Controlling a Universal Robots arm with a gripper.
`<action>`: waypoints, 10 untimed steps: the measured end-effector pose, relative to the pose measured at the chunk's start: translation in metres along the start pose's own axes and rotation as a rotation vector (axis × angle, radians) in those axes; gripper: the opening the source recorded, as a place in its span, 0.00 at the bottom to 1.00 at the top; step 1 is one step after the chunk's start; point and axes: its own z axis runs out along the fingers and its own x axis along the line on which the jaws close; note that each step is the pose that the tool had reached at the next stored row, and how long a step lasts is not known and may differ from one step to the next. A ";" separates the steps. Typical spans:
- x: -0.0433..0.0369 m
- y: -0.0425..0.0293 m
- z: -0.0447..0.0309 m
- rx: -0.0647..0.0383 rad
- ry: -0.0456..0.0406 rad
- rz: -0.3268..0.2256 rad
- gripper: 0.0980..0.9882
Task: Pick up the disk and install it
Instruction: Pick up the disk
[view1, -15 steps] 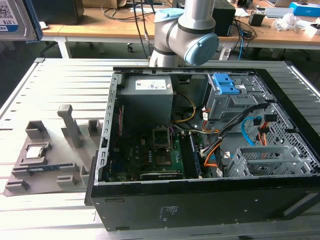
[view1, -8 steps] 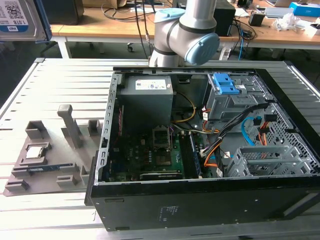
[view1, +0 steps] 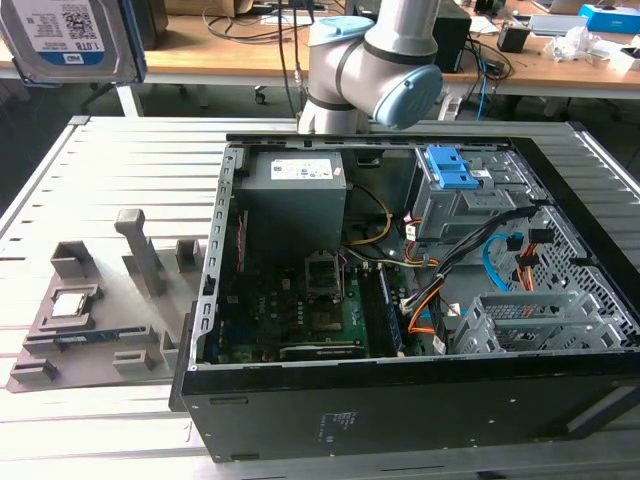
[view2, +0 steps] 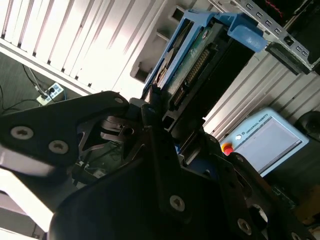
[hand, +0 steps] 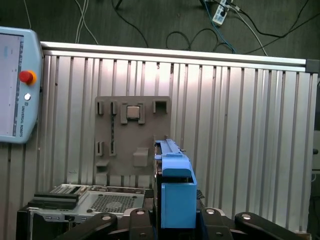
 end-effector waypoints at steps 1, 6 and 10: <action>0.0003 -0.0052 0.0000 0.000 -0.0001 0.000 0.30; 0.0018 -0.0293 -0.0002 -0.001 -0.0001 0.000 0.30; 0.0028 -0.0456 -0.0003 -0.001 -0.0001 0.000 0.30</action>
